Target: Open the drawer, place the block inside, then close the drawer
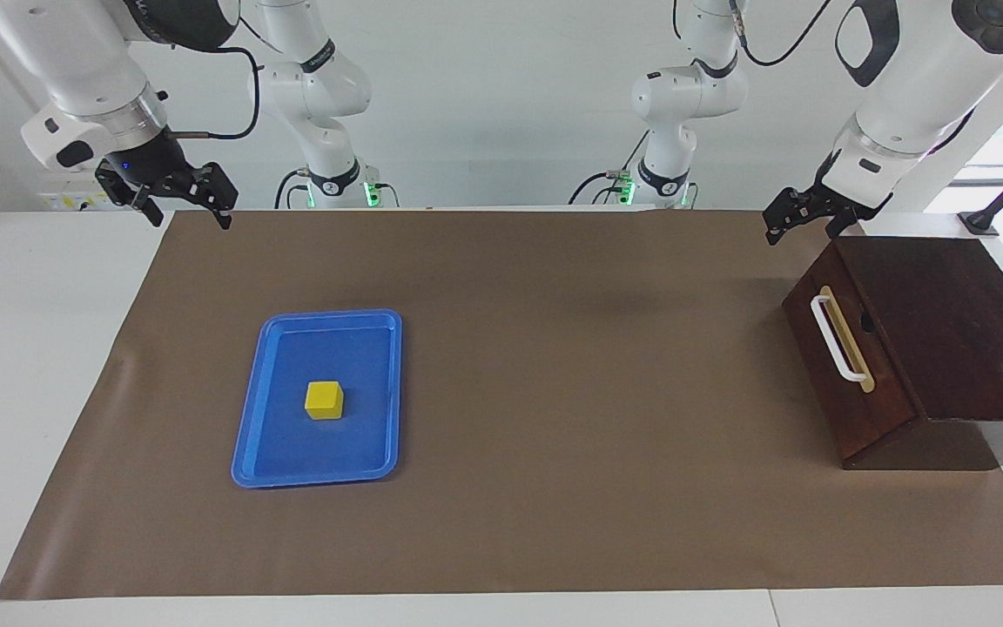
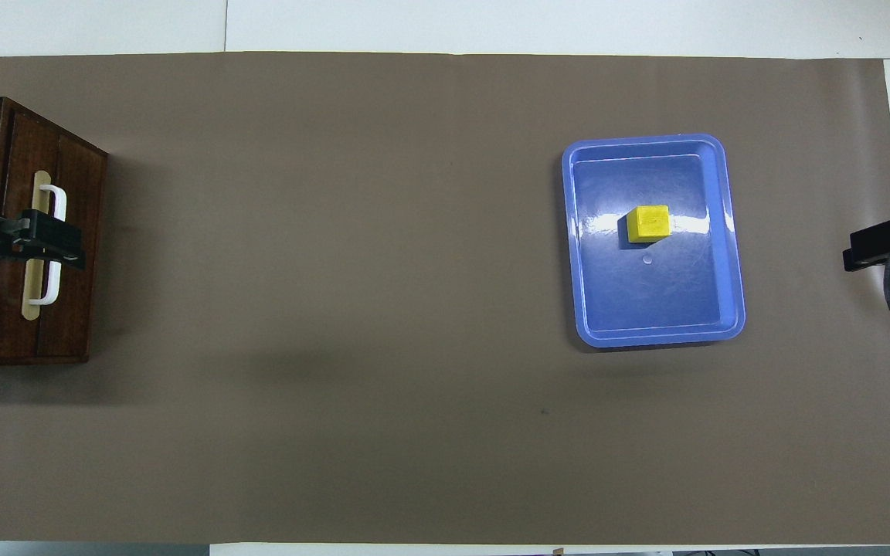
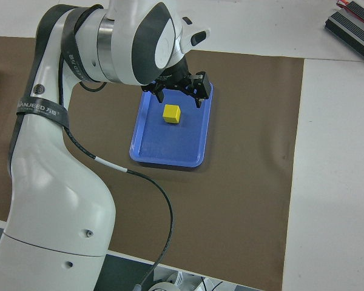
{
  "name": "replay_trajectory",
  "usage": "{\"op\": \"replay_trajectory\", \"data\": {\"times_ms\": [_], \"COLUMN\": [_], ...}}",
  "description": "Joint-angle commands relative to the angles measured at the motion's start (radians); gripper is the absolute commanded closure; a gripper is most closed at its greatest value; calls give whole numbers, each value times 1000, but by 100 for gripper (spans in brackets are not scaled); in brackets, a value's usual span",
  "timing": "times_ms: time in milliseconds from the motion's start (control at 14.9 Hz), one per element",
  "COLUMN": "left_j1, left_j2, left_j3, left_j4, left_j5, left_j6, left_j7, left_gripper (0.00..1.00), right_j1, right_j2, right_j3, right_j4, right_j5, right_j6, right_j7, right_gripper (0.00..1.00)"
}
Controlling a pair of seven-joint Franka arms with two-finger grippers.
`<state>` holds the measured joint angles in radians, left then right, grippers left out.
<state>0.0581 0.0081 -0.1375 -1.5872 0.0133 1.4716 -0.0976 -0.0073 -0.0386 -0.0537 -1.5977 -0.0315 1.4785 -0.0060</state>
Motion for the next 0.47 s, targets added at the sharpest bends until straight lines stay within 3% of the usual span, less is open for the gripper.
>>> {"op": "replay_trajectory", "data": {"times_ms": [0, 402], "left_j1": [0, 0], "left_j2": [-14, -14], "left_j3": [4, 4], "left_j4": [-4, -4], "left_j5": [-3, -3], "left_j6": [-1, -1], "left_j7": [-1, -1], "left_gripper": [0, 0], "right_j1": [-19, -25], "right_j2": [-20, -20], "right_j3": [9, 3], "right_j4": [-19, -22], "right_j5": [-11, -11], "right_j6": [-1, -3], "right_j7": [-26, -25], "right_gripper": [0, 0]}}
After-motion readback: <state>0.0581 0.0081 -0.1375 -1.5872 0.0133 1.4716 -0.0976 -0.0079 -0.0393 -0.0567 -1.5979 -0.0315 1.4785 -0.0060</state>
